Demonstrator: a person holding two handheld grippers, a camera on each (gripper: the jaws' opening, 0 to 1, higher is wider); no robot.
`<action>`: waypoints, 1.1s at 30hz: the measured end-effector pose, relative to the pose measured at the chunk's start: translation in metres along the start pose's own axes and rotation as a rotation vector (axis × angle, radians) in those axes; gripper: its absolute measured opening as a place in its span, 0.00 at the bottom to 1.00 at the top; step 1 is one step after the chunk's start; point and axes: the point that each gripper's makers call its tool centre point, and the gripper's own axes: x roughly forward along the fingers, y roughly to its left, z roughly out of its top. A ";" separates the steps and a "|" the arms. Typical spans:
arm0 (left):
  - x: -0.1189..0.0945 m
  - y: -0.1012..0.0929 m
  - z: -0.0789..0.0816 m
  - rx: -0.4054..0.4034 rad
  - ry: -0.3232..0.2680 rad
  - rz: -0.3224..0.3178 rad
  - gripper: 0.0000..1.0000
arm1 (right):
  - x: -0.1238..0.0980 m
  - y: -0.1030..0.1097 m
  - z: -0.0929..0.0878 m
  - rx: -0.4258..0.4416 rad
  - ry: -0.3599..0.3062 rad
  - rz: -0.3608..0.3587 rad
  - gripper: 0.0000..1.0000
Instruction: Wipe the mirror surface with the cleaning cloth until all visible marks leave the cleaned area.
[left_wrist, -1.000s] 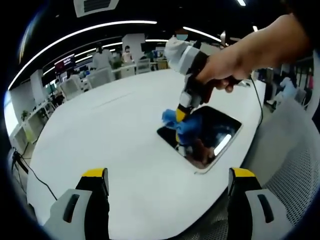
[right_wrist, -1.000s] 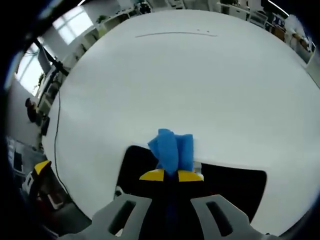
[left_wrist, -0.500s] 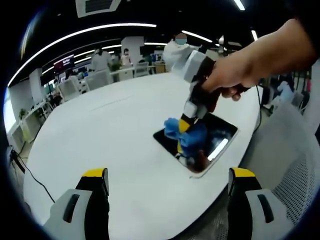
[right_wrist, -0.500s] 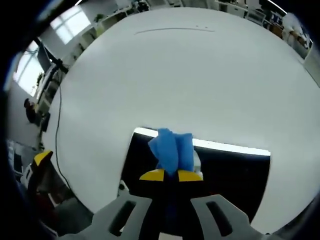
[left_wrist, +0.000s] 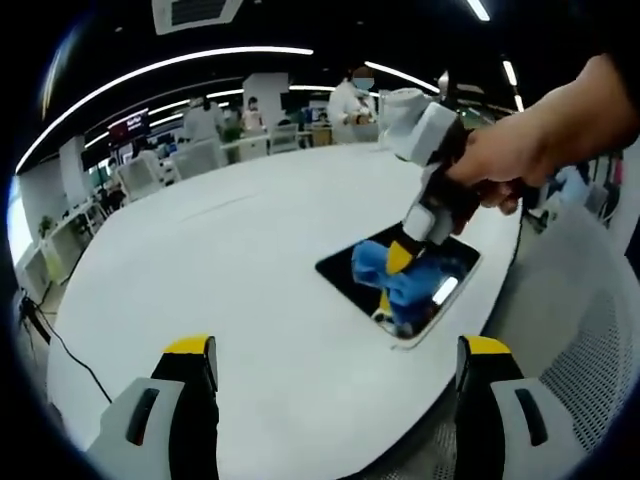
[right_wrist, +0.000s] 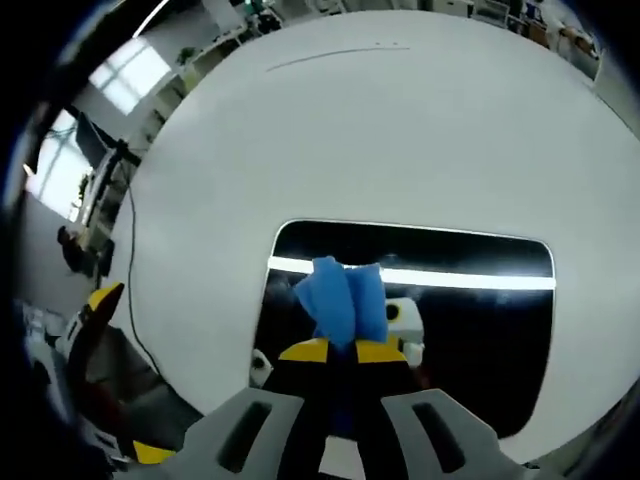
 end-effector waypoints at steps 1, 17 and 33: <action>0.000 -0.002 0.000 0.001 0.003 -0.005 1.00 | 0.001 0.001 0.000 -0.009 -0.005 0.001 0.01; 0.001 -0.007 -0.003 0.009 0.022 -0.029 1.00 | -0.018 0.008 -0.037 -0.057 0.014 0.032 0.01; 0.005 -0.021 0.000 0.011 0.018 -0.093 1.00 | -0.027 0.015 -0.048 0.008 0.022 0.067 0.01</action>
